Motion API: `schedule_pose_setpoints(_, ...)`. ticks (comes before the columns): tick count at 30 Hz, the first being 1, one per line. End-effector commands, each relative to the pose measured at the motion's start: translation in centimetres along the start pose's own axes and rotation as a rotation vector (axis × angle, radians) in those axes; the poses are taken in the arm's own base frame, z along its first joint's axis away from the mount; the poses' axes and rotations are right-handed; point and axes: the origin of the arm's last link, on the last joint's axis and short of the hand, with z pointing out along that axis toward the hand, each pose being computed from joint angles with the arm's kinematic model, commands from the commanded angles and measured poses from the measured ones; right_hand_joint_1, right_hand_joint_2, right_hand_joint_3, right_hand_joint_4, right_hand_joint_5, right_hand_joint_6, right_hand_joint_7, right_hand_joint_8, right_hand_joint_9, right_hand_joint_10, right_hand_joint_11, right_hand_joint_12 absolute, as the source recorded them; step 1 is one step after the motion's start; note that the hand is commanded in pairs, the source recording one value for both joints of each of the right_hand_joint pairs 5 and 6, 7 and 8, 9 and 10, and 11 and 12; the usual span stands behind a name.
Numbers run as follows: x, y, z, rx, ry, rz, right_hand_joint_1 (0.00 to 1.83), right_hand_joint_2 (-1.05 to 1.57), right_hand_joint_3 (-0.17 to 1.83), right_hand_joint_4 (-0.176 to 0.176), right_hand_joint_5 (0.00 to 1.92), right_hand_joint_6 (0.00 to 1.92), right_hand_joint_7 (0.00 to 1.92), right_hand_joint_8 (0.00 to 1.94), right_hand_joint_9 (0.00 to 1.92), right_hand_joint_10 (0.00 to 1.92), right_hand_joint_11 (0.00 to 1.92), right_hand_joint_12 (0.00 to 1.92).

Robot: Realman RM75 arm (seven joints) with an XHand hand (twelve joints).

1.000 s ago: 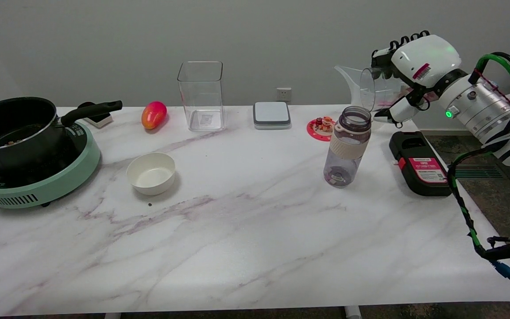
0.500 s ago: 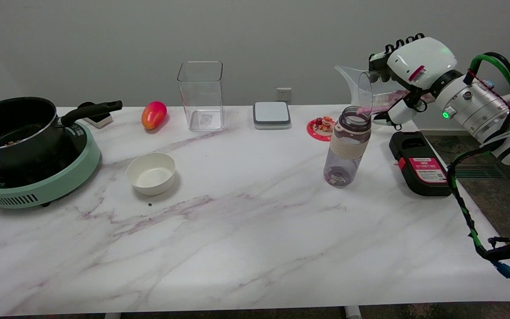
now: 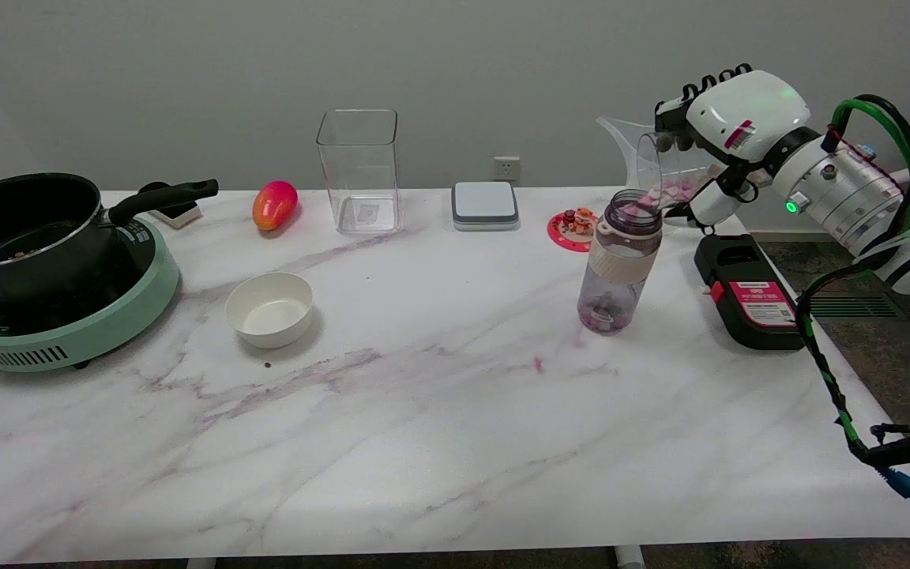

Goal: Place the cup on the table.

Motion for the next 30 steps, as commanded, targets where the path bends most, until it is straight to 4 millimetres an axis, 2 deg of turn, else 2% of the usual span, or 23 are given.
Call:
schedule_pose_setpoints(1,-0.2,0.0,0.1,-0.002,-0.011,0.004,1.57,0.68,1.09,0.0,1.44,1.44,1.52,1.52,1.45,1.45,1.24,1.24)
schedule_pose_setpoints(30,0.2,1.4,0.3,-0.022,-0.006,0.001,1.56,0.66,1.1,0.0,1.44,1.44,1.52,1.52,1.45,1.45,1.24,1.24)
